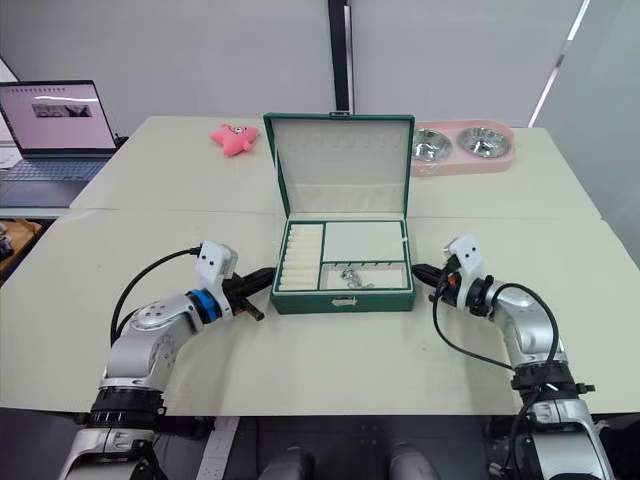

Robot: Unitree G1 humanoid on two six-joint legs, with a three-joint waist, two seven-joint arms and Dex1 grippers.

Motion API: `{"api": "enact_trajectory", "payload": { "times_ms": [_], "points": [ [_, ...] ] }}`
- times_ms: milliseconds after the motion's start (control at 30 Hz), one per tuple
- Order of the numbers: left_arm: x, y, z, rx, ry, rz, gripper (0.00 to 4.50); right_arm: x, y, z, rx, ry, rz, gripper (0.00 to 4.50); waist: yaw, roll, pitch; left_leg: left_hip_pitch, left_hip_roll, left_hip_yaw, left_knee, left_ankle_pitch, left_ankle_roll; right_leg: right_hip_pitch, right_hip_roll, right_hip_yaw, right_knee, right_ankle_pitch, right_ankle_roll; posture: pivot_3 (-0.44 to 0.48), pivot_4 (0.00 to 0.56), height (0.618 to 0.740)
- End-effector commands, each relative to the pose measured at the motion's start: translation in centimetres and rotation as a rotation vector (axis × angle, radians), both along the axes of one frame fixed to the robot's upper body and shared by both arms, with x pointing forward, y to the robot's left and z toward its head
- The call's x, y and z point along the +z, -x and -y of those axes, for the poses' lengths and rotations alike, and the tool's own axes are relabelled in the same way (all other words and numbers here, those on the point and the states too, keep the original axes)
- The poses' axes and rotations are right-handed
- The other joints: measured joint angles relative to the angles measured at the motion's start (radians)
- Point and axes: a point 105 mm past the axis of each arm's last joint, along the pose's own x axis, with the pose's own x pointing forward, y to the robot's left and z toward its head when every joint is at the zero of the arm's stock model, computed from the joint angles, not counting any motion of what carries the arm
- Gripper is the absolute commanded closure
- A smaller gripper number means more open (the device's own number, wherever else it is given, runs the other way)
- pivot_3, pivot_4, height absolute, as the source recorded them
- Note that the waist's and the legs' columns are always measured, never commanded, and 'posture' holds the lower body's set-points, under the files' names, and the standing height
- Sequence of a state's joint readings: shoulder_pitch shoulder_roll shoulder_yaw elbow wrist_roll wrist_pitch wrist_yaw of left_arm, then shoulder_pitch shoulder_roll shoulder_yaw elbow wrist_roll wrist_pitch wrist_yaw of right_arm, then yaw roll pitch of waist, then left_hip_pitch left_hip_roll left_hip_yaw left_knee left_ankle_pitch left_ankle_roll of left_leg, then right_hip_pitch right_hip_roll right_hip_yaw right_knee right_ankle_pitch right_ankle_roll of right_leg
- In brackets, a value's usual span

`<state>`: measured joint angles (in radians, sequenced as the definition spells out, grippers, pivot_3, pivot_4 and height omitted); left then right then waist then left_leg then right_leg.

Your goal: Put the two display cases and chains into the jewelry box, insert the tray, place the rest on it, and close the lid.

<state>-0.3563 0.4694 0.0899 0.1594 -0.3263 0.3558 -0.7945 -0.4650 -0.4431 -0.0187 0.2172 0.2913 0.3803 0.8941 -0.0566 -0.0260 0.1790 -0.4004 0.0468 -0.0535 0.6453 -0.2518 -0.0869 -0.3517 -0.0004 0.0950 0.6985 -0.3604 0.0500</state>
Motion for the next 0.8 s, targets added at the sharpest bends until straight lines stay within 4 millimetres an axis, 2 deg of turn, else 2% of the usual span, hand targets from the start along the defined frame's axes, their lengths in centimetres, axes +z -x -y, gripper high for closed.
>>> {"api": "enact_trajectory", "payload": {
  "times_ms": [33,400,600,800],
  "points": [
    [-0.1,1.9,3.3,-0.174,0.047,-0.021,4.5,1.4,2.1,-3.5,0.177,-0.055,0.023,4.49,0.0,0.0,0.0,0.0,0.0,0.0,0.0,0.0,0.0,0.0,0.0,0.0,0.0,0.0,0.0,0.0,0.15,0.74],
    [-1.3,5.6,2.6,-0.185,0.03,-0.088,4.5,0.5,5.9,-3.8,0.211,-0.063,-0.059,4.49,-0.001,0.0,0.0,0.001,0.0,0.0,-0.001,0.0,0.0,0.001,0.0,0.0,0.0,0.0,0.0,0.0,0.15,0.74],
    [-1.6,6.7,2.2,-0.173,0.033,-0.111,4.5,0.2,6.6,-3.6,0.193,-0.064,-0.078,4.49,-0.001,0.0,0.0,0.001,0.0,0.0,-0.001,0.0,0.0,0.001,0.0,0.001,-0.001,0.0,0.0,0.0,0.15,0.74],
    [-1.7,6.8,2.1,-0.169,0.035,-0.114,4.5,0.1,6.4,-3.5,0.185,-0.062,-0.078,4.49,-0.001,0.0,0.0,0.001,0.0,0.0,-0.001,0.0,0.0,0.001,0.001,0.001,-0.001,0.0,0.0,0.0,0.15,0.74]
  ]
}}
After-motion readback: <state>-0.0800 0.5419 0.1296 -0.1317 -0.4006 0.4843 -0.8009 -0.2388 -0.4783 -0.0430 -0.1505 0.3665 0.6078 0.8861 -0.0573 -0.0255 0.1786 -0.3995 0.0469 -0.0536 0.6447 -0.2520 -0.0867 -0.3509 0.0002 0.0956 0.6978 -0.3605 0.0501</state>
